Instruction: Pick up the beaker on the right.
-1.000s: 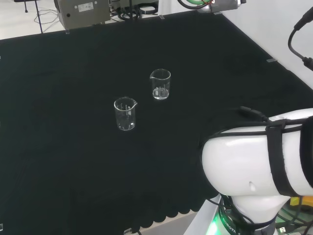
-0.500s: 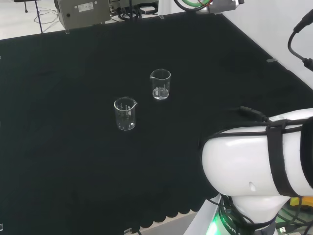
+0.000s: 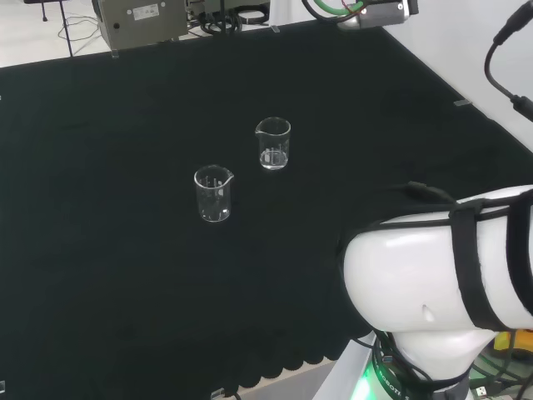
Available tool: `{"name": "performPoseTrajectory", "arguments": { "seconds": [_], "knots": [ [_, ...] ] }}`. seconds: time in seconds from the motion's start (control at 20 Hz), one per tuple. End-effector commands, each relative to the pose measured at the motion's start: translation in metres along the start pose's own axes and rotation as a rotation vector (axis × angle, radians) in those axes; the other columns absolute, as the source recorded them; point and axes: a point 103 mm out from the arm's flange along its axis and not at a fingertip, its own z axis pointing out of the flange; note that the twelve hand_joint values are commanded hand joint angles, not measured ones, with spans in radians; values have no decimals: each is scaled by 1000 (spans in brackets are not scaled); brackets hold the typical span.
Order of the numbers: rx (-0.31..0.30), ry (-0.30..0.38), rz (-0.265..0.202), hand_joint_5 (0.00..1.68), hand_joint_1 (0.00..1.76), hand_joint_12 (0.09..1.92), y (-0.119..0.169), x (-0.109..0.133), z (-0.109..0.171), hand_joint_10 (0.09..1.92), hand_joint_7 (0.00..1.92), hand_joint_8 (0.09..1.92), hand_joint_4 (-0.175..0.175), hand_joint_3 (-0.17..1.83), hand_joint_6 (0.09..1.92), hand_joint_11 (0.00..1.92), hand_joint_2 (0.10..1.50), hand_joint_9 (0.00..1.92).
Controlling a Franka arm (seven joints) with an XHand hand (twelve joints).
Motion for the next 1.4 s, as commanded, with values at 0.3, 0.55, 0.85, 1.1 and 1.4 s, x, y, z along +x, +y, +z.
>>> {"name": "performPoseTrajectory", "arguments": {
  "seconds": [0.3, 0.55, 0.85, 1.1, 1.4],
  "knots": [
    [66, 58, 45, 286, 106, 1238, 44, -41, 59, 633, 34, 444, 8, 255, 87, 0, 1272, 98],
    [70, 105, 33, 289, 132, 1252, 90, -60, 92, 640, 48, 461, 6, 244, 87, 0, 1258, 112],
    [36, 225, -24, 310, 348, 1341, 143, -77, 130, 678, 101, 503, -4, 199, 87, 0, 1149, 221],
    [84, 285, -83, 393, 613, 1390, 173, -81, 163, 686, 203, 567, -13, 174, 87, 6, 979, 315],
    [132, 315, -93, 425, 757, 1394, 189, -86, 204, 675, 219, 583, -15, 181, 87, 24, 863, 341]
  ]
}}
